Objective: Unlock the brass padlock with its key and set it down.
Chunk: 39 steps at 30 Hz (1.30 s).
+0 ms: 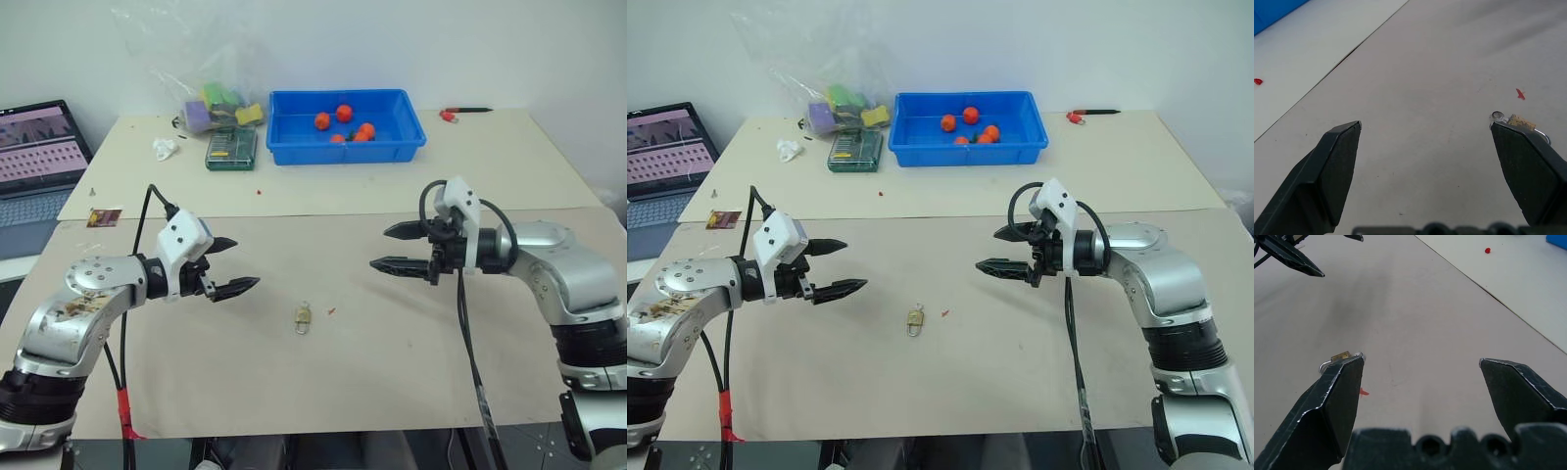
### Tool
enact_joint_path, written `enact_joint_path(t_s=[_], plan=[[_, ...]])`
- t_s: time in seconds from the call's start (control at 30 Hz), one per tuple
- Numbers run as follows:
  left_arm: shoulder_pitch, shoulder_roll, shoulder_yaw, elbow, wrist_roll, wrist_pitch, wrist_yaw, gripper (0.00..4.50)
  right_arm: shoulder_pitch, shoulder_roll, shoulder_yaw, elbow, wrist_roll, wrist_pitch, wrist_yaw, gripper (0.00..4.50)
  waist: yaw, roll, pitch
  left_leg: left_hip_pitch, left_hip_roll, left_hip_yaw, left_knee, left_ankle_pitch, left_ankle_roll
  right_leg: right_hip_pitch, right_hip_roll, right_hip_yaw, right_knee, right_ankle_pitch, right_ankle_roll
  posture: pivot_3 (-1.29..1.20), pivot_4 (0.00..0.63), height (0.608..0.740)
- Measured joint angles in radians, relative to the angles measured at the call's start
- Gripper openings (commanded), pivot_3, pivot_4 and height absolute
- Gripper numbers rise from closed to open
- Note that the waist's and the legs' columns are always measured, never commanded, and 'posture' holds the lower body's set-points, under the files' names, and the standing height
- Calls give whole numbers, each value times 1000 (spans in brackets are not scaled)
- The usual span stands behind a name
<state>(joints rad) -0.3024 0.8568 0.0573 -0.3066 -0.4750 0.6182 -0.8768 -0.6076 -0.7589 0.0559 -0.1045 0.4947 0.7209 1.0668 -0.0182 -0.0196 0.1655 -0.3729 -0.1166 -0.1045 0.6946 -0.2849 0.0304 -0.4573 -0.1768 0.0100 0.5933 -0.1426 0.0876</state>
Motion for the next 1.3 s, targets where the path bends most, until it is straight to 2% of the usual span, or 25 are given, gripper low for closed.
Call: enact_joint_path(t_s=[0.1, 0.27, 0.37, 0.43, 0.53, 0.67, 0.87, 1.13, 1.3], plan=[[36, -14, 22, -40, -24, 29, 18, 4500, -2, 0, -1, 2, -1, 0, -2, 4454, -2, 0, 0, 0, 1, 1, 0, 0, 0, 0, 0, 1, -1, 0, 0, 0, 150, 740], [239, -225, -5, -304, -198, 229, 207, 4500, -4, 8, -14, 34, -12, -2, -37, 4454, 4, -2, 1, 1, 2, 1, 1, -2, 0, 0, 1, 1, 0, 0, 0, 0, 150, 740], [269, -324, -36, -404, -178, 259, 355, 4500, 4, 9, -24, 32, -13, -1, -60, 4454, 12, -2, 1, 3, 3, 2, 1, -2, -1, 3, 2, 2, -4, 1, -1, 0, 150, 740], [279, -418, -93, -423, -133, 292, 487, 4500, 6, 12, -28, 27, -13, -1, -79, 4454, 19, -2, 1, 4, 4, 3, 1, -4, 1, 5, 3, 2, -6, 1, -2, 0, 150, 740], [289, -496, -161, -433, -62, 348, 643, 4500, 8, 11, -30, 17, -15, 1, -93, 4454, 21, -2, 1, 5, 9, 4, 1, -6, 1, 5, 9, 4, -7, 2, -3, 0, 150, 740], [293, -503, -256, -456, 36, 402, 766, 4500, 8, 6, -36, 14, -19, 8, -115, 4454, 20, -2, 1, 5, 12, 5, 1, -7, -1, 4, 14, 4, -6, 2, -5, 0, 150, 740], [272, -571, -410, -409, 135, 402, 829, 4500, 6, -18, -37, -4, -22, 12, -129, 4454, 26, -2, 1, 5, 12, 6, 1, -7, -1, 5, 14, 4, -7, 2, -6, 0, 150, 740], [261, -593, -440, -382, 200, 389, 841, 4500, 4, -53, -66, -22, -21, 30, -147, 4454, 28, -1, 0, 6, 12, 6, 1, -7, -1, 5, 14, 4, -7, 2, -6, 0, 150, 740], [259, -592, -435, -381, 225, 405, 843, 3114, 7, -53, -67, -39, -21, 33, -158, 4500, 27, 0, 0, 6, 12, 6, 1, -7, -1, 5, 14, 4, -7, 2, -6, 0, 150, 740]])
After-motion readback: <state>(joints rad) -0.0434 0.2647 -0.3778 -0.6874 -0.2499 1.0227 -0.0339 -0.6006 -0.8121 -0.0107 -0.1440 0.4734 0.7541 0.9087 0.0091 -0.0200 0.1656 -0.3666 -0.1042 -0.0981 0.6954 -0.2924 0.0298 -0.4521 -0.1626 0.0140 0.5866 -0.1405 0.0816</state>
